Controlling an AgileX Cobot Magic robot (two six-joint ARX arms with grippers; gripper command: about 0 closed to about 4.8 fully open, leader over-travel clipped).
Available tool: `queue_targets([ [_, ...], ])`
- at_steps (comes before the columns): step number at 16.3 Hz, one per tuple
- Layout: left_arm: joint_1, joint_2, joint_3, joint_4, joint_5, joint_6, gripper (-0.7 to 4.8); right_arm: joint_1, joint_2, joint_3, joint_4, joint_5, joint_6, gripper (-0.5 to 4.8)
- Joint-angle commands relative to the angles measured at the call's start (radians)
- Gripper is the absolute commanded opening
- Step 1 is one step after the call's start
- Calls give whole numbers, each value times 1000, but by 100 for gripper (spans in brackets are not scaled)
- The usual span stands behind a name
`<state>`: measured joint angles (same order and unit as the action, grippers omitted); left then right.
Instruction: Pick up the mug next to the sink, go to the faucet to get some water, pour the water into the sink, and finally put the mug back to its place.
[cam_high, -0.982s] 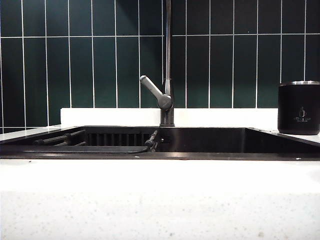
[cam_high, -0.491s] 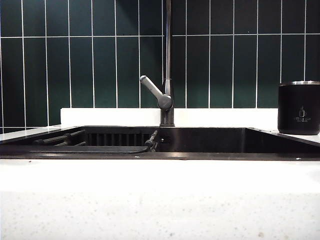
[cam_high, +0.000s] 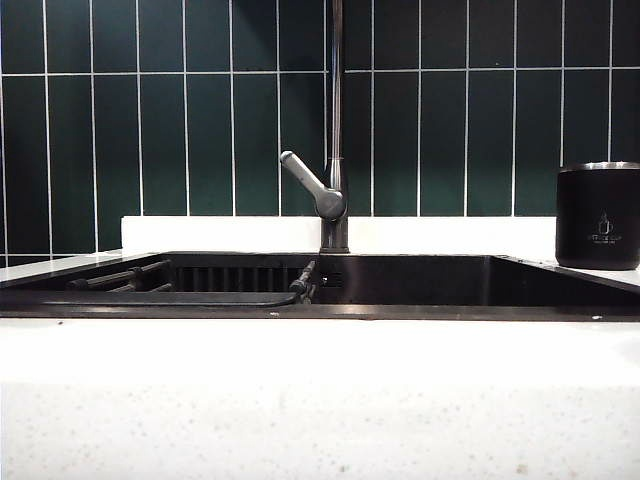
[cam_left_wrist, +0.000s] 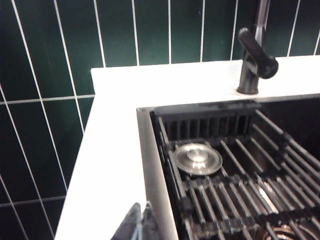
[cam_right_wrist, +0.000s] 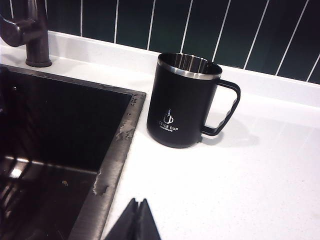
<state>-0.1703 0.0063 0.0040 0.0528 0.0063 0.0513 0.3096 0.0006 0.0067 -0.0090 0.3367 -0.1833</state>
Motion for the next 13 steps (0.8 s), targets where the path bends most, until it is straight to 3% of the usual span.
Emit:
queue_targets([
  [1,59,0,3,79,79,-6,-5,0,-3,-5,11,2,4,-8],
  [6,153,0,3,106,185,-6,-5,0,-3,-5,11,2,4,-8],
  [13,159,0,3,75,190,-6,-5,0,-3,-5,11,2,4,-8],
])
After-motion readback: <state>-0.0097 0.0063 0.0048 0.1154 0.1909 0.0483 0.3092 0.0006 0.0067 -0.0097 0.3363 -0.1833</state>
